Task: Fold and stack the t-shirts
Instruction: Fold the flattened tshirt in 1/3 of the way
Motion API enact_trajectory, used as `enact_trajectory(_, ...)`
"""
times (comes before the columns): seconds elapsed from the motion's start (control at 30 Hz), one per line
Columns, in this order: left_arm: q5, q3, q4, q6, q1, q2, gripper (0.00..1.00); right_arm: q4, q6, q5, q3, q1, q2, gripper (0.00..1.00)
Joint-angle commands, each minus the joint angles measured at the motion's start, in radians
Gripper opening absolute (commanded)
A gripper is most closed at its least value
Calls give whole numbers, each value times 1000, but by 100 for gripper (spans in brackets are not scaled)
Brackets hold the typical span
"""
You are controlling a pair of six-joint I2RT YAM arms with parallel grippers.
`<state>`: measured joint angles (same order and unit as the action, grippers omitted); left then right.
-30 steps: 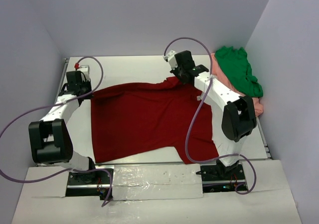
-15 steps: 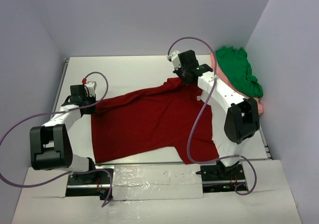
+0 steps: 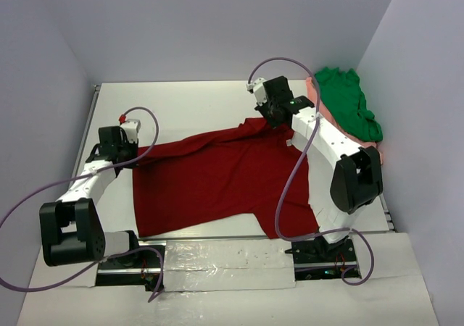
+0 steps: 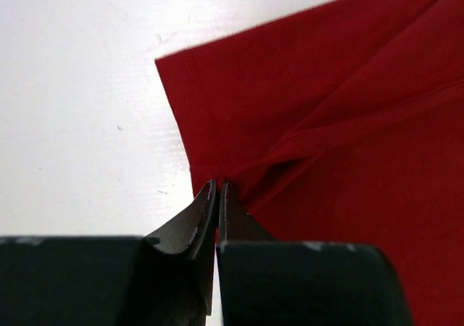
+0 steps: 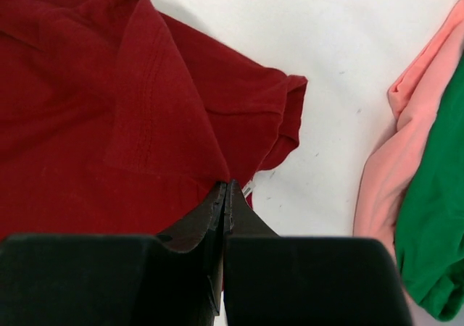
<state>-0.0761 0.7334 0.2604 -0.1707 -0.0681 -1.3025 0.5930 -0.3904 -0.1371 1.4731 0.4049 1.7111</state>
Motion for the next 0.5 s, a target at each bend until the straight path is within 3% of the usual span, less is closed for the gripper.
enact_trajectory(0.0, 2, -28, 28, -32, -1, 35, 0, 10, 21, 19, -10, -8, -74, 0)
enact_trajectory(0.17, -17, -45, 40, -58, -16, 46, 2, 27, 36, 40, -31, -8, -97, 0)
enact_trajectory(0.27, -47, -48, 56, -72, -21, 20, 31, 47, 54, 51, -33, -9, -105, 0)
enact_trajectory(0.3, -51, -48, 59, -73, -22, 11, 52, 56, 62, 54, -28, -8, -104, 0)
enact_trajectory(0.4, -60, -46, 60, -79, -27, -18, 65, 68, 71, 67, -37, -8, -117, 1)
enact_trajectory(0.47, -76, -43, 68, -92, -29, -23, 70, 64, 71, 76, -54, -8, -133, 9)
